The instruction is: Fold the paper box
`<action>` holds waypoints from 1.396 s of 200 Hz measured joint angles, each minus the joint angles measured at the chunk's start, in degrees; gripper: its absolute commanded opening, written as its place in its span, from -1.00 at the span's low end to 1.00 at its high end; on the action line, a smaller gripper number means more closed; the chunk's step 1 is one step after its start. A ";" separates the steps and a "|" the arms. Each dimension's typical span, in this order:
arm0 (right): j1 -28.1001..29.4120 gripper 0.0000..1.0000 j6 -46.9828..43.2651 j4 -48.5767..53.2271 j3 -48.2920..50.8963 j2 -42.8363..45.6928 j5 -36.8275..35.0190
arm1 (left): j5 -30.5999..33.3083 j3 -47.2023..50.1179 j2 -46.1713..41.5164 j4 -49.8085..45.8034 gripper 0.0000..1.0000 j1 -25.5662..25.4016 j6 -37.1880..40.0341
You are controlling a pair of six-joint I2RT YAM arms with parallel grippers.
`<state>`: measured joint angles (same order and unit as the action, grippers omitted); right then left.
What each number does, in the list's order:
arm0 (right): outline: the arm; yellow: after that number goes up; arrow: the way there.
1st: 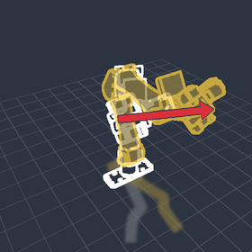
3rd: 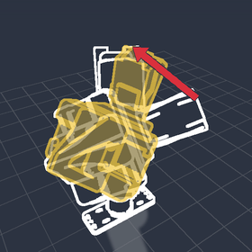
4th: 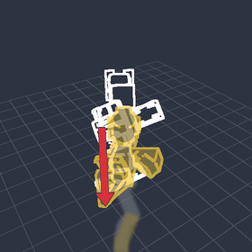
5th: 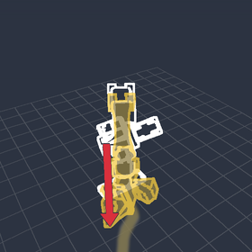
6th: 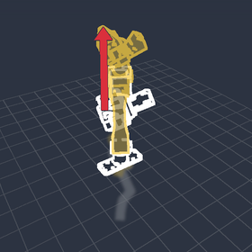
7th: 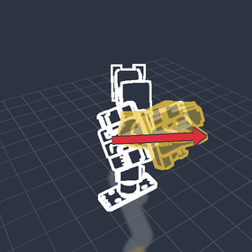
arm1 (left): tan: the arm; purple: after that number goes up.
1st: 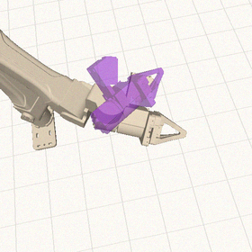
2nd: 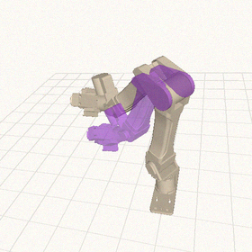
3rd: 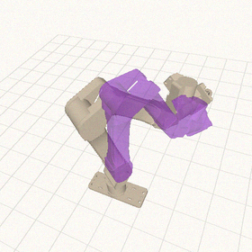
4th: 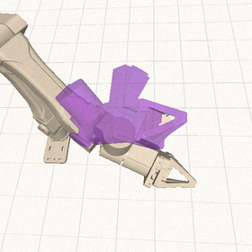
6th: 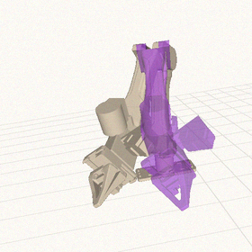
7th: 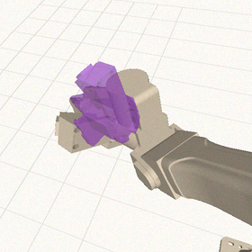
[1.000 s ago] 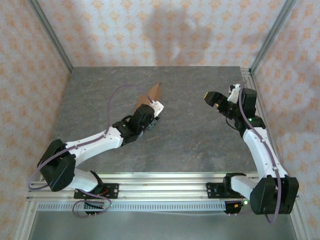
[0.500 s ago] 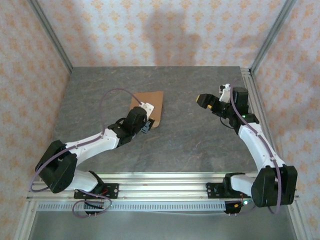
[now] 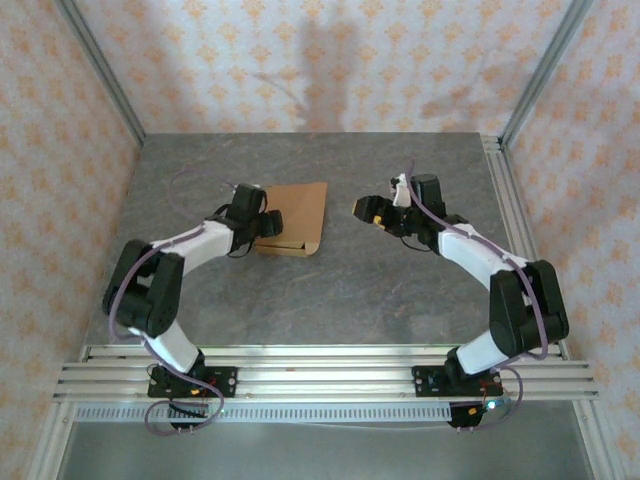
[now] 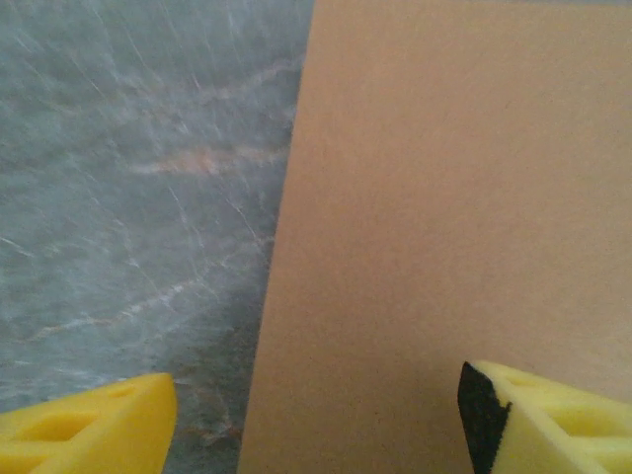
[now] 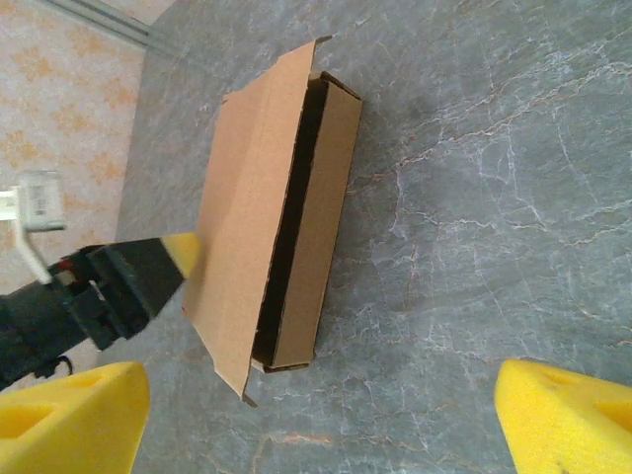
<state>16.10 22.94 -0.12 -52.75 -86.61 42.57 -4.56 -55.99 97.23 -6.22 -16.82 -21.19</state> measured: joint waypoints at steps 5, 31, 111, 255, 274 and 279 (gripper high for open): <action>0.00 0.80 0.04 -0.22 0.00 -0.22 -0.13 | -0.70 -1.22 1.53 -0.76 0.41 0.00 -0.02; -0.02 0.78 0.66 -0.96 -0.50 -1.20 -0.87 | -4.09 -6.73 6.34 -3.69 0.17 -0.04 0.61; -0.02 0.71 14.51 -15.15 -0.55 -10.67 1.27 | -20.59 -12.11 11.58 -4.13 -0.17 1.18 4.33; -1.53 0.70 17.59 -18.21 -0.07 -11.50 1.33 | -43.04 -13.99 17.14 -2.25 -0.86 6.12 6.29; -1.68 0.70 17.55 -18.16 -0.07 -11.50 1.31 | -45.09 -13.99 17.66 -1.90 -0.86 7.04 6.34; -1.68 0.70 17.53 -18.16 -0.07 -11.50 1.31 | -45.70 -14.01 17.84 -1.88 -0.86 7.23 6.38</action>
<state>14.41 40.47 -18.28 -52.82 -98.10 43.88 -50.26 -70.00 115.07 -8.10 -9.58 -14.81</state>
